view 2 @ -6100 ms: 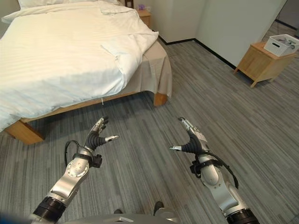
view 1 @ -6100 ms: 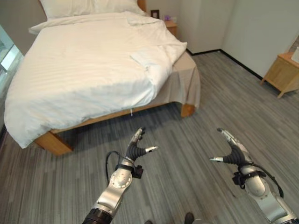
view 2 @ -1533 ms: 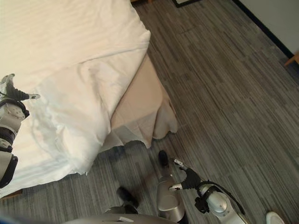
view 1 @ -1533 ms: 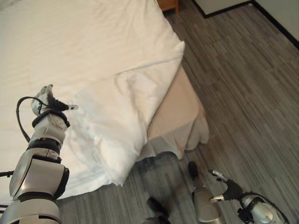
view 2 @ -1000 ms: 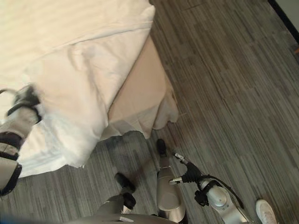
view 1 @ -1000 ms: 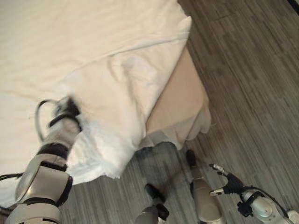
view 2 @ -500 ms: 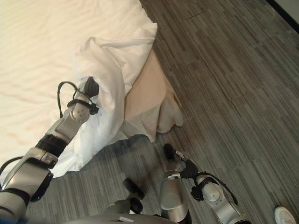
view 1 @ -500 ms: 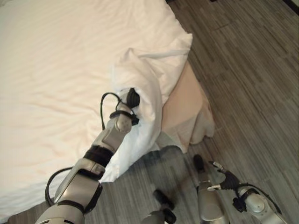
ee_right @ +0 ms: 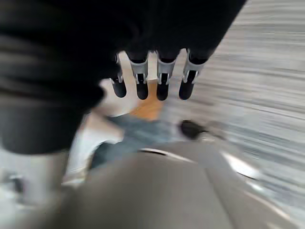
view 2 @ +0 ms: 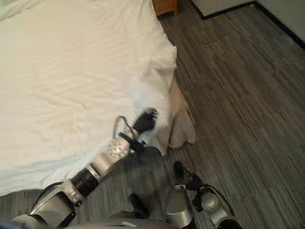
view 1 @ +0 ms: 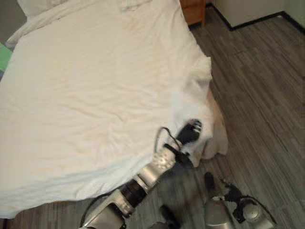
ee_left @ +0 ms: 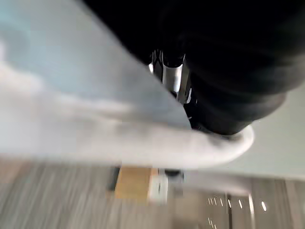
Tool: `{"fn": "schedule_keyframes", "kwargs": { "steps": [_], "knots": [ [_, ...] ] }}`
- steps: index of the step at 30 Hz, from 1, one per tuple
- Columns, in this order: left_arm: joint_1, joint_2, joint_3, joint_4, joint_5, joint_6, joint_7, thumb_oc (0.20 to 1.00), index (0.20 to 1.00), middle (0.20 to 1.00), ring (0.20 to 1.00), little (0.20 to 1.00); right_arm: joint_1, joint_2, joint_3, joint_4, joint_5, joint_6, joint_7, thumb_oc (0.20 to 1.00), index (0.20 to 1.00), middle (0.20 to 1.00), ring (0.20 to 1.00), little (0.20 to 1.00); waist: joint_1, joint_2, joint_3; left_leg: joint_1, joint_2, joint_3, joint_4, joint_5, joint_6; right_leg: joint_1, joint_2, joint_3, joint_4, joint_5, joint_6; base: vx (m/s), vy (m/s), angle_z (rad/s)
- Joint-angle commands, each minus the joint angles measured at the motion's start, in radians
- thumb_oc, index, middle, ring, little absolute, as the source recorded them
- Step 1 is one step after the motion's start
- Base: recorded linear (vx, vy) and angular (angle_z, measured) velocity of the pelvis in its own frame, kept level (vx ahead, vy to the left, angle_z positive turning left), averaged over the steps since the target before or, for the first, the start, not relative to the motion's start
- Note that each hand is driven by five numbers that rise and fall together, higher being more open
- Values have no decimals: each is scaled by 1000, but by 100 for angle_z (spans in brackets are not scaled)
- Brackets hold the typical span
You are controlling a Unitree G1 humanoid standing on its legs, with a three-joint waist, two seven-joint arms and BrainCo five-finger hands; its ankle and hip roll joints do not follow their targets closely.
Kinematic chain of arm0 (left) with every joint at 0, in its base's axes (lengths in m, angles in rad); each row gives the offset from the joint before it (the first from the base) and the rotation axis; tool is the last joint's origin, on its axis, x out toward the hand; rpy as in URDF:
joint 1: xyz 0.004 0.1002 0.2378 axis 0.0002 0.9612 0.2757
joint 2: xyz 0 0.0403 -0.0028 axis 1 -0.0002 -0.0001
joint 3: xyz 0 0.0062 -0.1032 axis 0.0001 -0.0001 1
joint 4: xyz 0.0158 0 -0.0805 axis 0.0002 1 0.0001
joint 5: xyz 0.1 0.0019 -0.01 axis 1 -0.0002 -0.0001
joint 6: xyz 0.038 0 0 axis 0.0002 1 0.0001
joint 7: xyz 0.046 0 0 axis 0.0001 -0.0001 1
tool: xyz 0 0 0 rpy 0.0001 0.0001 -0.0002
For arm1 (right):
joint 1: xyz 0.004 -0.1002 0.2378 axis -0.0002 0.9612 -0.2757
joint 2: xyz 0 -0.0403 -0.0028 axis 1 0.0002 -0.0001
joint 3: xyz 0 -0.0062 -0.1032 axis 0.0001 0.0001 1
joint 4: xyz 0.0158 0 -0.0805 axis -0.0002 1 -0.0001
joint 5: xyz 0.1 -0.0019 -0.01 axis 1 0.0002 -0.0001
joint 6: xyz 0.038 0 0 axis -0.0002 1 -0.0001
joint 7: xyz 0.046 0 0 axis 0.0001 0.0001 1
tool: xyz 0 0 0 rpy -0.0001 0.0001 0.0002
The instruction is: Making the bed.
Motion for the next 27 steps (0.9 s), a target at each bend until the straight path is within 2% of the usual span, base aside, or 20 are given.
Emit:
{"fn": "schedule_keyframes", "kwargs": {
  "steps": [1,2,3,4,5,6,7,8,14,18,21,23,24,25,26,27],
  "knots": [
    [-63,-169,-64,45,-134,-26,-70,200,200,200,200,200,17,21,33,59,72,11,-38,1000,1000,1000,1000,1000,-36,-16,-36,14,29,-29,13,18,-23,24,-43,31,12,-114,96,18,15,-21],
    [-52,-230,-151,65,-177,4,-116,200,200,200,200,200,5,31,26,136,99,19,-46,1000,1000,1000,1000,1000,-56,-16,-35,31,25,-18,13,7,-18,31,-43,44,12,-118,99,6,12,-20],
    [-53,-230,-151,66,-177,3,-116,200,200,200,200,200,5,32,26,137,99,19,-46,1000,1000,1000,1000,1000,-54,-17,-36,28,25,-16,13,11,-19,27,-42,46,12,-114,97,14,16,-26],
    [-36,-246,-190,91,-195,24,-138,235,235,235,235,235,1,37,14,178,119,27,-50,1000,1000,1000,1000,1000,-64,-16,-37,35,20,-10,13,7,-16,28,-41,61,12,-112,95,1,12,-30],
    [-29,-243,-214,82,-189,29,-157,865,865,865,865,865,8,35,10,198,121,33,-46,1000,1000,1000,1000,1000,-70,-14,-35,44,15,-8,13,-3,-13,33,-44,68,15,-118,98,1,10,-27],
    [-29,-242,-214,82,-189,29,-157,1000,1000,1000,1000,1000,7,36,11,198,121,32,-46,1000,1000,1000,1000,1000,-67,-15,-37,41,16,-6,13,3,-13,29,-43,71,13,-112,95,-9,13,-19],
    [-6,-215,-247,54,-181,43,-181,1000,1000,1000,1000,1000,12,30,14,227,129,12,-47,1000,1000,1000,1000,1000,-67,-10,-32,47,13,-7,13,-2,-11,30,-44,74,13,-114,95,-27,6,-12],
    [-5,-204,-259,52,-156,46,-210,1000,1000,1000,1000,1000,16,27,-21,249,156,28,-58,1000,1000,1000,1000,1000,-75,-4,-30,54,9,-2,13,-5,-9,31,-46,83,15,-115,96,-14,15,-11],
    [-38,-223,-252,46,-153,27,-185,1000,1000,1000,1000,1000,29,2,-72,294,115,43,-99,1000,1000,1000,1000,1000,-99,7,-26,68,0,11,13,-14,-3,22,-41,102,15,-111,99,-21,16,-12],
    [-66,-245,-233,82,-193,6,-116,1000,1000,1000,1000,1000,12,-32,-100,321,87,58,-164,1000,1000,1000,1000,1000,-104,2,-31,70,-3,10,13,-15,-1,22,-40,104,15,-106,102,-28,-18,-11],
    [-109,-232,-172,97,-177,-27,-29,1000,1000,1000,1000,1000,2,-75,-134,325,67,62,-225,1000,1000,1000,1000,1000,-95,-10,-44,71,0,-4,13,-13,-3,34,-44,90,14,-107,105,0,-36,3],
    [-137,-150,-79,55,-148,-64,47,1000,1000,1000,1000,1000,-25,-138,-165,300,25,67,-296,1000,1000,1000,1000,1000,-64,-22,-61,73,2,-25,13,-14,-4,59,-50,62,14,-113,109,10,-70,6],
    [-138,-147,-77,52,-148,-62,48,1000,1000,1000,1000,1000,-27,-137,-163,300,25,68,-297,1000,1000,1000,1000,1000,-65,-23,-62,70,3,-25,13,-9,-5,56,-49,62,13,-109,107,-1,-67,22],
    [-126,-41,-3,-24,-131,-80,74,1000,1000,1000,1000,1000,-63,-198,-187,267,-7,69,-341,1000,1000,1000,1000,1000,-28,-30,-76,71,7,-45,13,-11,-5,79,-53,37,13,-116,110,-12,-54,38],
    [-125,-36,-1,-29,-131,-77,75,1000,1000,1000,1000,1000,-65,-196,-185,267,-8,70,-341,1000,1000,1000,1000,1000,-31,-32,-77,66,8,-45,13,-5,-6,74,-52,37,12,-111,107,1,-57,43],
    [-116,20,46,-67,-122,-78,80,1000,1000,1000,1000,1000,-85,-229,-201,251,-16,71,-353,1000,1000,1000,1000,1000,-11,-35,-83,66,9,-54,13,-3,-6,84,-55,24,12,-113,108,5,-29,41]
  ]
}}
